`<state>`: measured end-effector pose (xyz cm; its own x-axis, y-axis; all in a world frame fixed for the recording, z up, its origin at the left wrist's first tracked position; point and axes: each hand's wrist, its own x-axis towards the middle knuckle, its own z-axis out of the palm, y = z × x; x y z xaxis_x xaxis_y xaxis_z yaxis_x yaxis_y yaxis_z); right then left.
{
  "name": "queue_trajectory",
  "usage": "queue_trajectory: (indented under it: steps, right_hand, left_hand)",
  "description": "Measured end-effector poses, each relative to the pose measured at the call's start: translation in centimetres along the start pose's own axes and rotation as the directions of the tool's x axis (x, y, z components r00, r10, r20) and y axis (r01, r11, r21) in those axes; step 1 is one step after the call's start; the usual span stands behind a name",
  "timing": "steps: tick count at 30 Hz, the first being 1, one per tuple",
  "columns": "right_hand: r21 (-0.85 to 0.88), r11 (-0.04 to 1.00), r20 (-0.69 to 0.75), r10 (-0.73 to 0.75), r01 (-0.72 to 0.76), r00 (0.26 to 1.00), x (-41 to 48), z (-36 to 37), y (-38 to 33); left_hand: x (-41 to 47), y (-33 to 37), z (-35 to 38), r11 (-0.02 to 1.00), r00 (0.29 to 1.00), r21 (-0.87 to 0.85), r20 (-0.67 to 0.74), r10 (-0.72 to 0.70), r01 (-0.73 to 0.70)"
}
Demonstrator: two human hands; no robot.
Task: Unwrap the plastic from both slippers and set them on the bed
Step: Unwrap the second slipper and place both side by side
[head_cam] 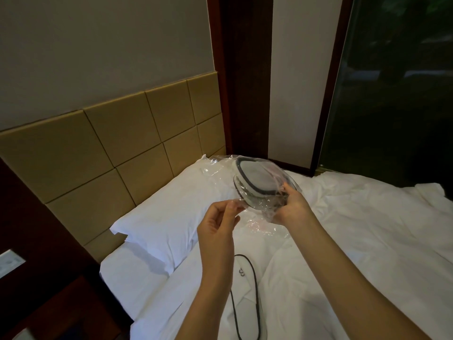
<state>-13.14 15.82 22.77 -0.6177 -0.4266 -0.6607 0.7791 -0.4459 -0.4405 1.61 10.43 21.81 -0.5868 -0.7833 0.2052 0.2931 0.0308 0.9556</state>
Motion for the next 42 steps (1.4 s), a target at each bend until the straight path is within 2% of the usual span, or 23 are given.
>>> queue_trajectory:
  steps: [12, 17, 42]
  right_hand:
    - [0.015, 0.993, 0.024, -0.12, 0.12, 0.993, -0.7, 0.6, -0.6]
    - [0.048, 0.988, 0.019, -0.145, 0.144, 0.989, -0.6, 0.6, -0.9]
    - [0.262, 0.936, 0.008, -0.247, 0.236, 0.969, 0.7, 0.7, -1.0]
  left_hand:
    - [-1.0, 0.6, 0.0, 0.994, 0.995, 0.085, 0.076, 0.057, -0.063]
    - [-1.0, 0.8, 0.2, 0.999, 0.996, 0.051, 0.086, -0.002, -0.003]
    - [-1.4, 2.1, 0.2, 0.991, 0.998, 0.134, 0.063, -0.019, 0.011]
